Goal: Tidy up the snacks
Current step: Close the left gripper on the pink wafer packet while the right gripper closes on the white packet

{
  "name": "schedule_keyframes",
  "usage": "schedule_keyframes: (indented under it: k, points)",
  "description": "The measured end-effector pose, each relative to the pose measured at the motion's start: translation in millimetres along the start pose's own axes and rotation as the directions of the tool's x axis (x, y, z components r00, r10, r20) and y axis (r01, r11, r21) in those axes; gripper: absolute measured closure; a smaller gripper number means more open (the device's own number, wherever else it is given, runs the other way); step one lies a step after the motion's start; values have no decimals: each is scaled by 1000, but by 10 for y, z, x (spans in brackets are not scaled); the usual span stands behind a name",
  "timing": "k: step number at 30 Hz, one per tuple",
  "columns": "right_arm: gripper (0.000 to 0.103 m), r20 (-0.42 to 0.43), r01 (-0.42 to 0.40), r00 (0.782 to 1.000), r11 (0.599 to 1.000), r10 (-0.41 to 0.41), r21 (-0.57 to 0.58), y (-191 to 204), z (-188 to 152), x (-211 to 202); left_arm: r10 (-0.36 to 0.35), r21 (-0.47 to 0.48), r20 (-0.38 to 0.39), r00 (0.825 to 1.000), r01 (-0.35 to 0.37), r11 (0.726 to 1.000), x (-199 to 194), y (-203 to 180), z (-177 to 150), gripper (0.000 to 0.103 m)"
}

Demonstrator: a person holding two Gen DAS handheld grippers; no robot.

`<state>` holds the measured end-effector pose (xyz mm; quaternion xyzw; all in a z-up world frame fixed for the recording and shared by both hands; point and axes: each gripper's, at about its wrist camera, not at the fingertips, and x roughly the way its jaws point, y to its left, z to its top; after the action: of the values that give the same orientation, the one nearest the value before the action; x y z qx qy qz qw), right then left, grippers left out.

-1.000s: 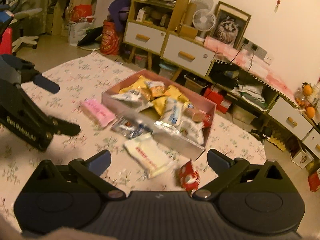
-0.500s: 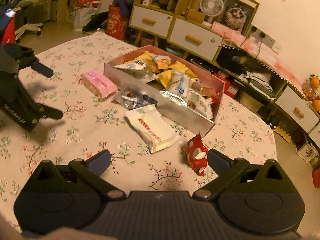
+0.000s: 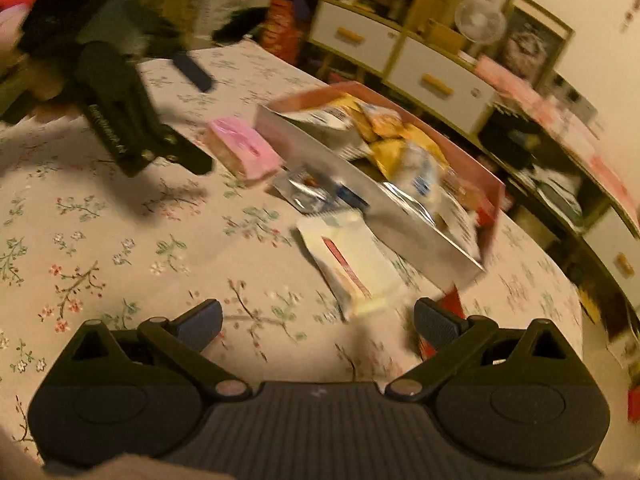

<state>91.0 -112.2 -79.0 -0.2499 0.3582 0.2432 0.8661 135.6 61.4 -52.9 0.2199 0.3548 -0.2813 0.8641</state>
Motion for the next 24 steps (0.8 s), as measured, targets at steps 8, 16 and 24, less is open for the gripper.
schedule_keyframes:
  k: [8,16,24]
  points:
    - [4,20,-72,997,997,72,19,-264,268,297,-122,63,-67,990,127,990,308,148,132,3]
    - [7,-74,-116,991,993,114,-21,-436,270,638,-206,66,-153,966,218,974,548,129,155,4]
    - [30,-84,-217,971,972,225,96,-517,232,615,-221,-15,-161,962,222,975,425,7,55,8]
